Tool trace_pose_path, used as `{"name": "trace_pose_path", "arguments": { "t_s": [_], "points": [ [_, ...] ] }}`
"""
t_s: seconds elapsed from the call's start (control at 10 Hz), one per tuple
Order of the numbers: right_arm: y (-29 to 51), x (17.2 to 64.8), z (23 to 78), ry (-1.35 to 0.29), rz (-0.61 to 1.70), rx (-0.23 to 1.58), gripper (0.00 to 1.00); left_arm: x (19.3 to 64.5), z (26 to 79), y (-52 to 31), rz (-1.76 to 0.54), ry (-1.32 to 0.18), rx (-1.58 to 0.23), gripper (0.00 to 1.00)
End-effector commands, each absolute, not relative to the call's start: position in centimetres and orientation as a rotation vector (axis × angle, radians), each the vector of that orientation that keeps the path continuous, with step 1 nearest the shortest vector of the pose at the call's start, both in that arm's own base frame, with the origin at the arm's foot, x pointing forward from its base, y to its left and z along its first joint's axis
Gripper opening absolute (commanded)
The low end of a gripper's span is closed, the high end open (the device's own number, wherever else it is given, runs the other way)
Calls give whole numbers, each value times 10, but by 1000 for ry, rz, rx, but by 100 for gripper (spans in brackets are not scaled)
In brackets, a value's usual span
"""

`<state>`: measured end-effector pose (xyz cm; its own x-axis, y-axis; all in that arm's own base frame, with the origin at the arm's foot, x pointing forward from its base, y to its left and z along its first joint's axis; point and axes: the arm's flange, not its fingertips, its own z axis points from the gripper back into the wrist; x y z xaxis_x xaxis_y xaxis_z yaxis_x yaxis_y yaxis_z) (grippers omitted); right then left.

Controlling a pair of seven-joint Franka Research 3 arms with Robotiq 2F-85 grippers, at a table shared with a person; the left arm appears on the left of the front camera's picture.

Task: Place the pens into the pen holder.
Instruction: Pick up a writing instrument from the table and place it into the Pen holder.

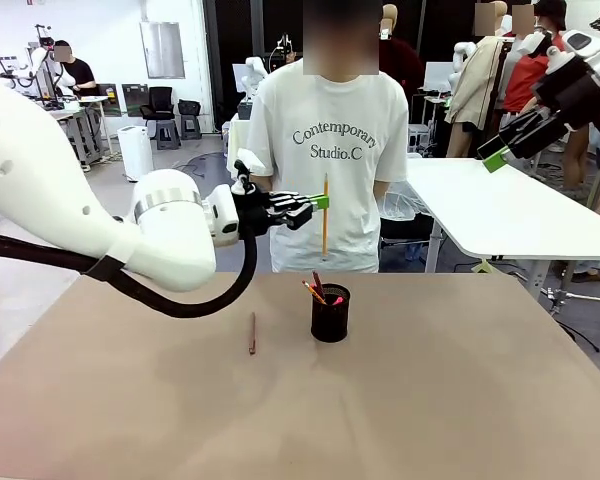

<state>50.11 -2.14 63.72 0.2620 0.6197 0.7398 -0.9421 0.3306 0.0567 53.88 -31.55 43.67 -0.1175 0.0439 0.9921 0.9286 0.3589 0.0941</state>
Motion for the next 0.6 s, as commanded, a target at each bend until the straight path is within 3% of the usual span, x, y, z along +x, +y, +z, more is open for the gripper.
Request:
{"name": "trace_pose_path", "arguments": {
  "t_s": [0.0,0.5],
  "points": [
    [-21,499,638,-689,1134,559,100,543,419,-321,-964,-1483,-985,0],
    [-21,499,638,-689,1134,559,100,533,416,-317,-1017,-1481,-916,0]
  ]
}}
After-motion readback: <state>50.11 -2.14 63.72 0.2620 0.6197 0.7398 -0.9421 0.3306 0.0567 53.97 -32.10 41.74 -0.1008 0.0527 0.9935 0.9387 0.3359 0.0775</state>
